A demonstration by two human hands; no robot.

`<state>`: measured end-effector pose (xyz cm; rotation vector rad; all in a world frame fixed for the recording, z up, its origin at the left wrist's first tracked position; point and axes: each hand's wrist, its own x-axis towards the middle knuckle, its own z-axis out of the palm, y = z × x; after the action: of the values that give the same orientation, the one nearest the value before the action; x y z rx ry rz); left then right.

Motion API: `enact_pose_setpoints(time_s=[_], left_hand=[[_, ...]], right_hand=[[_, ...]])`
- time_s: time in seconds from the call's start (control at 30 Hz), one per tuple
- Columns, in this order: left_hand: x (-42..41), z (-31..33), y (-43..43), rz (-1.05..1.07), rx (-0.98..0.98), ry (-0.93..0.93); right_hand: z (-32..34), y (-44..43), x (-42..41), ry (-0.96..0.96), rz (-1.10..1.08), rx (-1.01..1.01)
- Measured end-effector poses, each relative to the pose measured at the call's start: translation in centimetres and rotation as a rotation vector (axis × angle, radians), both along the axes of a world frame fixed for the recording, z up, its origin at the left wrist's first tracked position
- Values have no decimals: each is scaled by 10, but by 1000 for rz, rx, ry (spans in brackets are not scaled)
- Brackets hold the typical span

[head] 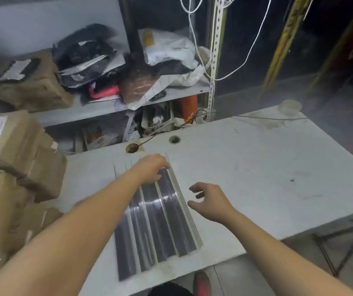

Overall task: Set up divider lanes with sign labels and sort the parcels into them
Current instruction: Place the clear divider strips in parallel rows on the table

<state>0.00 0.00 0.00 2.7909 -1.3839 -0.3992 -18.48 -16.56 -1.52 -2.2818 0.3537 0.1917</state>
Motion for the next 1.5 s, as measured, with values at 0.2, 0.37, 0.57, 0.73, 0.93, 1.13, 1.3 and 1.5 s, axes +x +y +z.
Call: enact_pose_setpoints(time_s=[0.2,0.37,0.57,0.73,0.93,1.13,1.3,1.5], left_hand=[[20,-19,-15,-136,139,-41],[39,-37,-20,-132,90,8],[59,-51,-20,-138,4,81],[79,-52,-22,-133,-54,105],[92,-47,-45,-98,-127,103],[77,-34,-105,-91,-178,122],[51,-21,-171,-65,-210,89],[22,-8,-251,-76,-190,40]], right_hand=[[-25,6,2,124,-79,25],[-37,18,6,187,-120,100],[-44,30,11,181,-236,66],[-41,24,8,208,-289,54],[-34,-4,-11,218,-348,8],[-27,-53,-39,186,-381,21],[-25,-113,-76,160,-387,48],[-17,-187,-123,147,-353,40]])
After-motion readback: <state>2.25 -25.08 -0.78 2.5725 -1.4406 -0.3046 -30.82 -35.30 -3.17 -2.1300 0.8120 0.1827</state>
